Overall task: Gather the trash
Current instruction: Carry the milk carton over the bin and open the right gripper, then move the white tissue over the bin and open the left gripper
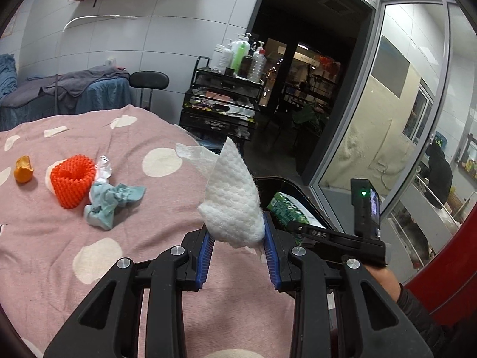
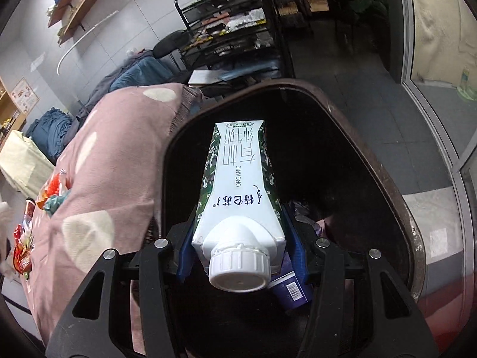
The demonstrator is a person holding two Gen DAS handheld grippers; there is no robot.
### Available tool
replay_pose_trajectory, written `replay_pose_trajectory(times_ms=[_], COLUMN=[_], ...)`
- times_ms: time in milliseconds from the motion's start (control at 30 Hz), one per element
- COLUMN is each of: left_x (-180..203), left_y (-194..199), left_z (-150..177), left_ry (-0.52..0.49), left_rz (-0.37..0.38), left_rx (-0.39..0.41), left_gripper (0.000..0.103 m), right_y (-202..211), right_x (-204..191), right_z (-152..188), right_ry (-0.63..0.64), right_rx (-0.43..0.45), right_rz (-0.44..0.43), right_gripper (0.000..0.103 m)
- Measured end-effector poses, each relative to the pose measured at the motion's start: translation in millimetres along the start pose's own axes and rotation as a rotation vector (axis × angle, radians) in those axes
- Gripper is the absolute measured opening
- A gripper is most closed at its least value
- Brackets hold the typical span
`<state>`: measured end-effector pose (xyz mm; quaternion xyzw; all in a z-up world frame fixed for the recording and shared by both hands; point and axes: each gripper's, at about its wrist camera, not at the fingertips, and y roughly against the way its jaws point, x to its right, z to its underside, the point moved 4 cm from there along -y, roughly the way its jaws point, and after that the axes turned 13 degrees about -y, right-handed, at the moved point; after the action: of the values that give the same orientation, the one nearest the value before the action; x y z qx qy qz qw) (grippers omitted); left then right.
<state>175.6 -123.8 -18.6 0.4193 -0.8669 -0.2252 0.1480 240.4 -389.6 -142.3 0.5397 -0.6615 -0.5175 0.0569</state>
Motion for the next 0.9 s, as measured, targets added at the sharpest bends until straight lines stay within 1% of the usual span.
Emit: replay_pose_trajectory(times_ms=[167, 200, 233, 300, 433, 633, 733, 800, 900], left_x=[11, 12, 13, 15, 18, 33, 43, 49, 58], left_y=[-7, -9, -9, -11, -15, -23, -33, -41, -55], left_z=[0, 0, 1, 1, 1, -8, -13, -15, -19], left_ry=[-0.016, -0.017, -0.017, -0.019, -0.021, -0.048, -0.06, -0.068, -0.073], left_rz=[0.021, 0.027, 0.031, 0.038, 0.052, 0.087, 0.118, 0.137, 0.171], left_rx=[-0.015, -0.018, -0.021, -0.026, -0.031, -0.029, -0.04, -0.051, -0.073], left_gripper=[0.031, 0.031, 0.031, 0.031, 0.031, 0.031, 0.031, 0.031, 0.031], right_y=[-11, -12, -13, -13, -7, 18, 35, 44, 57], right_x=[3, 4, 4, 5, 5, 7, 11, 15, 22], right_z=[4, 5, 6, 5, 6, 6, 0, -4, -11], right_ry=[0.002, -0.002, -0.004, -0.014, -0.018, -0.042, -0.06, -0.076, -0.098], right_rx=[-0.019, -0.018, -0.019, -0.012, 0.01, 0.073, 0.133, 0.169, 0.212], right_rz=[0.026, 0.029, 0.029, 0.016, 0.0, -0.024, -0.012, 0.0, 0.013], right_gripper=[0.053, 0.055, 0.058, 0.075, 0.076, 0.077, 0.078, 0.081, 0.082])
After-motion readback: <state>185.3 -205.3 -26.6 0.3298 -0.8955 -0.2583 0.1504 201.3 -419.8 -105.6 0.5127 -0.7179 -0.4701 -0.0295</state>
